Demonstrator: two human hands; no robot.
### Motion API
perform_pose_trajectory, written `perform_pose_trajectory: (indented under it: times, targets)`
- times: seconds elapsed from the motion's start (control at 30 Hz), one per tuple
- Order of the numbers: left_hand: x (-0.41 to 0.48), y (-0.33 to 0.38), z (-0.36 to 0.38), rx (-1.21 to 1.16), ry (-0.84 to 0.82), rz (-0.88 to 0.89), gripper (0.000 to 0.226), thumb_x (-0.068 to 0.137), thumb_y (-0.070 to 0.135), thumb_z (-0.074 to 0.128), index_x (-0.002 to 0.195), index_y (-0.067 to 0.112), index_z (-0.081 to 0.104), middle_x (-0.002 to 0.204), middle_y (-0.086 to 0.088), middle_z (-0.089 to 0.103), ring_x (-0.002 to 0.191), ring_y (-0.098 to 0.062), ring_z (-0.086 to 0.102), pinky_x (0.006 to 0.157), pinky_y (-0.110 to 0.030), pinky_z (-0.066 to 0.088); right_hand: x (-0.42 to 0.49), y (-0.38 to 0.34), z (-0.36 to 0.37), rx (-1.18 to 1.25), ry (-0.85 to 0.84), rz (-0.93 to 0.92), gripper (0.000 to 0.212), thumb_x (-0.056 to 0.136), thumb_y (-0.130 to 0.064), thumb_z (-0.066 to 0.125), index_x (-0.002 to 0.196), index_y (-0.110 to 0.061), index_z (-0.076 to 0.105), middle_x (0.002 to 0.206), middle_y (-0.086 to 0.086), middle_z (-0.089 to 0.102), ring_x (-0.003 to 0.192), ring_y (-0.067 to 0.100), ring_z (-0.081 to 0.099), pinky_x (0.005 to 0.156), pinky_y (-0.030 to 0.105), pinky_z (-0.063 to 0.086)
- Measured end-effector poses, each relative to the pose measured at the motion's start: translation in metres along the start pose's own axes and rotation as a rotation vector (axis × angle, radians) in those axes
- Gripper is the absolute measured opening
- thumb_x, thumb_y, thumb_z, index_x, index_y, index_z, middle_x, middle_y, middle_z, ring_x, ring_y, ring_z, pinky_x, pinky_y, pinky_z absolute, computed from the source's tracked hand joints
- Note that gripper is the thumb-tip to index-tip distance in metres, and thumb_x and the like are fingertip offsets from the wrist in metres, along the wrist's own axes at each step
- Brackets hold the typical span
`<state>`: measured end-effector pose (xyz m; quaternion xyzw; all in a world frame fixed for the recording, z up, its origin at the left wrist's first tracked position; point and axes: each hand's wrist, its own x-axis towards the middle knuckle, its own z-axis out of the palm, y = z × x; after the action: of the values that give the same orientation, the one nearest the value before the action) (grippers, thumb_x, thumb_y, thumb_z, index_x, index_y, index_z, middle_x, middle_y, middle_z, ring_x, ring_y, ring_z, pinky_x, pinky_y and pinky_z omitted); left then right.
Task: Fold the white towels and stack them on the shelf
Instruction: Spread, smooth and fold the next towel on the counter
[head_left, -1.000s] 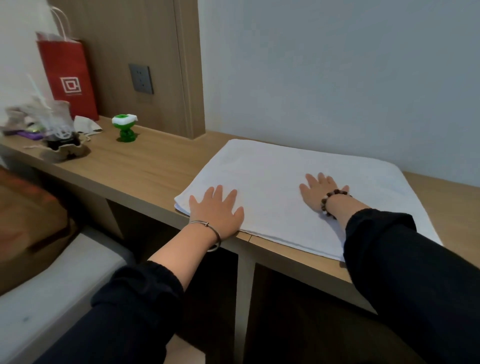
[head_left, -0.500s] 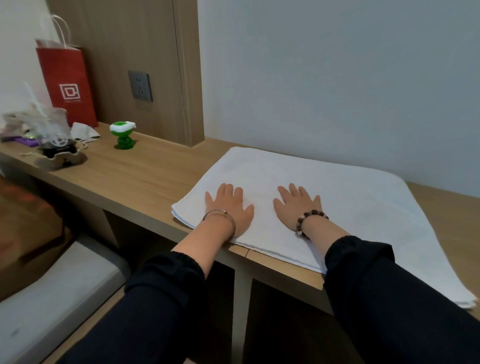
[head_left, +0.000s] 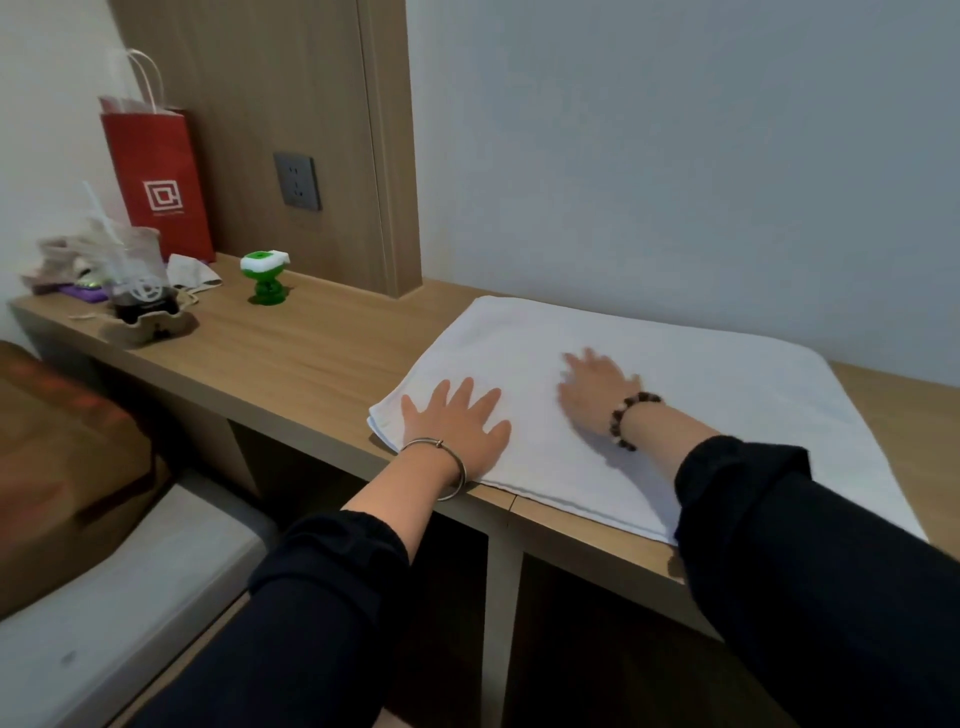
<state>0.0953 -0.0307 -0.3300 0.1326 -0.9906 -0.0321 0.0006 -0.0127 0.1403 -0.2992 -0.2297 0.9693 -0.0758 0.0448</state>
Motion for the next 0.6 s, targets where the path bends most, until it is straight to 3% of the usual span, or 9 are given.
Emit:
perform_pose_trajectory:
  times: [0.07,0.17,0.3,0.5,0.6]
  targets:
    - [-0.001,0.001,0.0,0.013,0.003,-0.023,0.055,0.094,0.055,0.009,0.148,0.044,0.0,0.159,0.01,-0.006,0.146,-0.022,-0.01,0.109,-0.062,-0.005,-0.01,-0.028,0.018,0.019,0.001,-0.238,0.055,0.1,-0.043,0.02,0.152,-0.032,0.005,0.161,0.0,0.004,0.147,0.022,0.005,0.115,0.052,0.004]
    - [-0.002,0.003,-0.001,0.014,-0.006,-0.059,0.055,0.096,0.05,0.009,0.149,0.04,-0.002,0.159,0.008,-0.008,0.146,-0.023,-0.011,0.109,-0.062,-0.006,-0.013,-0.028,0.033,-0.046,-0.054,-0.263,0.051,0.099,-0.045,0.012,0.15,-0.04,0.005,0.161,-0.004,0.002,0.148,0.021,0.001,0.115,0.052,0.0]
    - [-0.007,0.002,-0.006,0.005,-0.011,-0.07,0.055,0.095,0.052,0.008,0.148,0.041,0.0,0.159,0.007,-0.007,0.146,-0.024,-0.008,0.109,-0.063,-0.005,-0.006,0.007,0.019,-0.071,-0.066,-0.073,0.051,0.1,-0.044,0.008,0.15,-0.042,0.003,0.161,-0.004,-0.005,0.148,0.023,-0.004,0.114,0.055,-0.003]
    - [-0.014,-0.002,-0.009,-0.004,-0.074,-0.166,0.061,0.089,0.064,0.007,0.147,0.046,-0.004,0.159,0.007,-0.012,0.146,-0.024,-0.01,0.108,-0.065,-0.002,-0.014,0.076,0.004,-0.05,-0.019,0.445,0.057,0.097,-0.046,0.012,0.152,-0.035,0.001,0.16,-0.002,-0.01,0.147,0.023,-0.007,0.113,0.06,-0.002]
    - [-0.014,-0.003,-0.012,-0.014,-0.12,-0.238,0.067,0.087,0.069,0.006,0.147,0.043,-0.006,0.159,0.004,-0.014,0.145,-0.027,-0.012,0.108,-0.064,-0.002,-0.023,0.083,0.002,-0.073,-0.033,0.551,0.061,0.096,-0.053,0.011,0.152,-0.033,0.0,0.16,0.0,-0.01,0.147,0.025,-0.007,0.113,0.061,-0.003]
